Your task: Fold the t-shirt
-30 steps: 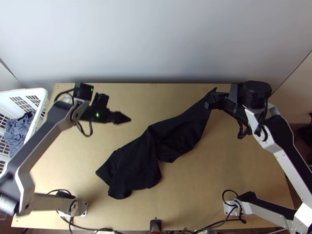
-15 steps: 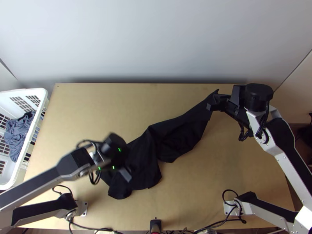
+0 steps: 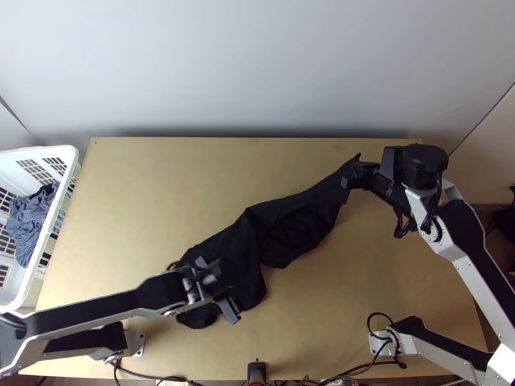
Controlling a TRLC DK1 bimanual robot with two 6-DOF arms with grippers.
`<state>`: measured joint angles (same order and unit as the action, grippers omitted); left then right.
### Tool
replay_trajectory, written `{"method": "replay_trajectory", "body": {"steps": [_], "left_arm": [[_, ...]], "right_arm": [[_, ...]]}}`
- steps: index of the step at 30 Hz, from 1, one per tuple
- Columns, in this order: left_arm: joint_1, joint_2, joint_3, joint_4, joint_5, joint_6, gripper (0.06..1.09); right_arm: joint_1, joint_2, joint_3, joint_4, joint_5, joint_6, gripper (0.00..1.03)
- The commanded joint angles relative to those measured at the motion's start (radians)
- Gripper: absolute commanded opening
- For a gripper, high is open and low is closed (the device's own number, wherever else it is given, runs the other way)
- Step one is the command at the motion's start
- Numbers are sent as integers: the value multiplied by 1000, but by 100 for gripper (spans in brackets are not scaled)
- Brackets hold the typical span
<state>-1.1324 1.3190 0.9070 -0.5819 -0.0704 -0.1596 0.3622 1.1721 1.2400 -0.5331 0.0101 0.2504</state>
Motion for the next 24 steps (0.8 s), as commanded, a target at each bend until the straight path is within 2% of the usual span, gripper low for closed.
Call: {"method": "replay_trajectory", "body": {"steps": [1, 6, 14, 18, 19, 20, 22, 24], "left_arm": [[-47, 95, 21, 48, 78, -49, 102], [-101, 102, 33, 71, 90, -41, 102], [-104, 238, 30, 105, 92, -9, 102], [-96, 287, -19, 180, 37, 6, 101], [-89, 296, -31, 195, 30, 9, 93], [-76, 299, -46, 211, 30, 12, 73], [-56, 293, -72, 260, 46, 20, 8], [-44, 255, -74, 234, 75, 15, 9]], "right_arm": [[-9, -9, -14, -2, 1, -7, 3], [-22, -14, -17, -4, 1, -13, 3], [-32, -23, -28, -2, 1, -17, 3], [-34, -29, -22, -4, 1, -23, 3], [-34, -29, -20, -4, 1, -23, 3], [-34, -29, -19, -4, 1, -23, 3], [-34, -29, -16, -4, 1, -23, 3], [-34, -29, -16, -2, 1, -28, 3]]}}
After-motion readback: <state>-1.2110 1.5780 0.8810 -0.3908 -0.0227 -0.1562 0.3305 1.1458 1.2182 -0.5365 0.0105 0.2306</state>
